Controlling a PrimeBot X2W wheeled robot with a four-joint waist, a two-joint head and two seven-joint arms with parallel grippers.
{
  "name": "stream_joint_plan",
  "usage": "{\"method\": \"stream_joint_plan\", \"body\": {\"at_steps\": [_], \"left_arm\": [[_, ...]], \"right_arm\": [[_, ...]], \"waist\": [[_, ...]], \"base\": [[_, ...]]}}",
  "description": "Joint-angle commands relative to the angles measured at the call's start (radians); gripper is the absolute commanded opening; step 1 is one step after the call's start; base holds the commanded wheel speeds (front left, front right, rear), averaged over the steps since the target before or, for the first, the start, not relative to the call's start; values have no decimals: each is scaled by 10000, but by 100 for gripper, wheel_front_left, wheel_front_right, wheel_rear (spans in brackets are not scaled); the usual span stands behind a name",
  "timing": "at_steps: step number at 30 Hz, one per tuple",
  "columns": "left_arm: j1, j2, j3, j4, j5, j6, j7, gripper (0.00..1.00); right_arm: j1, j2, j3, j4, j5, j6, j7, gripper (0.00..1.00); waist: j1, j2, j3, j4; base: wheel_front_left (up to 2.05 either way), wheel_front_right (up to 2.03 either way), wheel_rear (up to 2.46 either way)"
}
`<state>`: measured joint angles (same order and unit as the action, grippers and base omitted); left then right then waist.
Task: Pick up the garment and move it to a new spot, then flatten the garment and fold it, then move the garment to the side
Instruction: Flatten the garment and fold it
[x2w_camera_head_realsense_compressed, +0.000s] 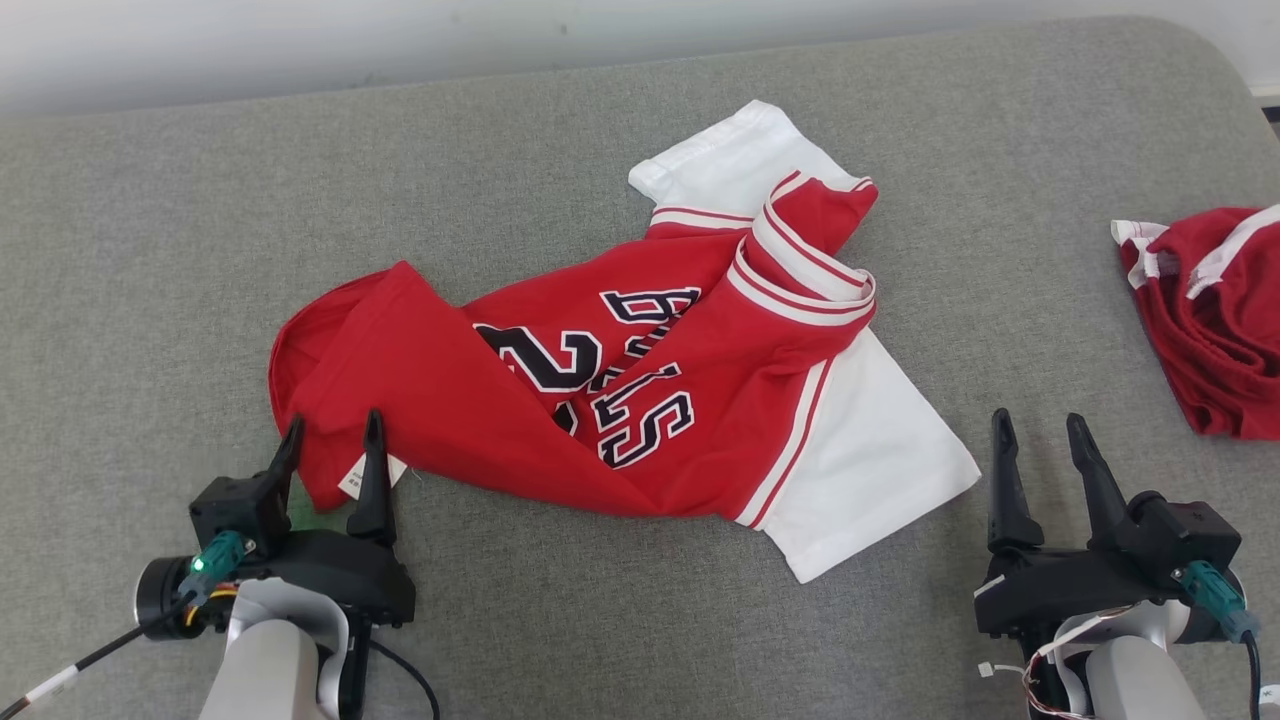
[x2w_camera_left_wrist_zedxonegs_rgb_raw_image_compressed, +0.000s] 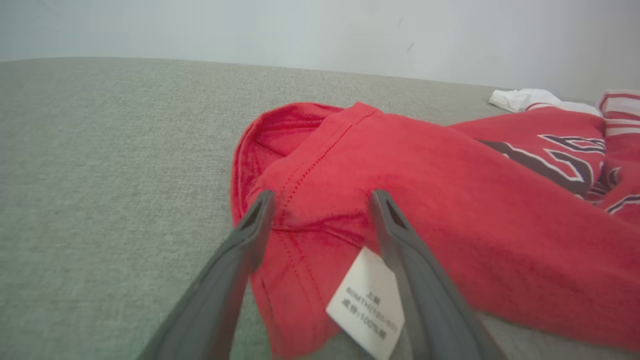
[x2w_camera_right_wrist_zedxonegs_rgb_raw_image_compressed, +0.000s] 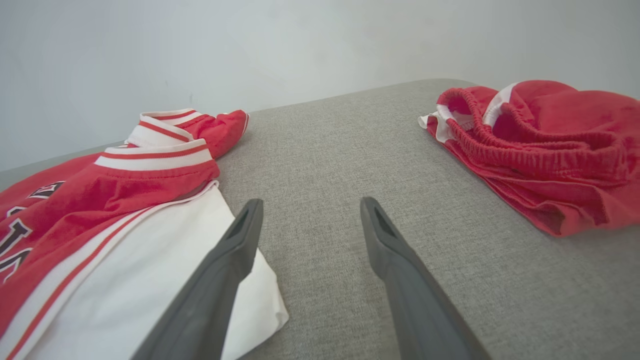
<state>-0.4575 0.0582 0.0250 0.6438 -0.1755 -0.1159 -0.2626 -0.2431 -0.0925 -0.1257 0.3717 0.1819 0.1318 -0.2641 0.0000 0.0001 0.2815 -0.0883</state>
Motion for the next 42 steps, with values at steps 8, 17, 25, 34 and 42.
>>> {"method": "stream_joint_plan", "body": {"at_steps": [8, 17, 25, 34, 42], "left_arm": [[63, -75, 288, 238, -68, 45, -31, 100], [-289, -79, 360, 510, -150, -52, -31, 100], [-551, -77, 607, 367, -314, -55, -31, 100], [-612, -80, 604, 413, -190, -96, -31, 0], [131, -81, 142, -872, -255, -149, -31, 0]], "right_arm": [[33, -21, 39, -10, -47, -21, 4, 100], [-77, -100, 95, -41, 44, -21, 4, 100], [-147, -73, 58, -43, 92, -21, 4, 100], [-191, -8, 87, -41, 108, -21, 4, 100], [176, 80, -157, 132, 71, -21, 3, 100]], "waist": [[0, -1, 2, 30], [0, -1, 134, -19], [0, -1, 237, -40], [0, -1, 223, -5], [0, -1, -586, 529]], "base": [[0, 0, 0], [0, 0, 0], [0, 0, 0], [0, 0, 0], [0, 0, 0]]}}
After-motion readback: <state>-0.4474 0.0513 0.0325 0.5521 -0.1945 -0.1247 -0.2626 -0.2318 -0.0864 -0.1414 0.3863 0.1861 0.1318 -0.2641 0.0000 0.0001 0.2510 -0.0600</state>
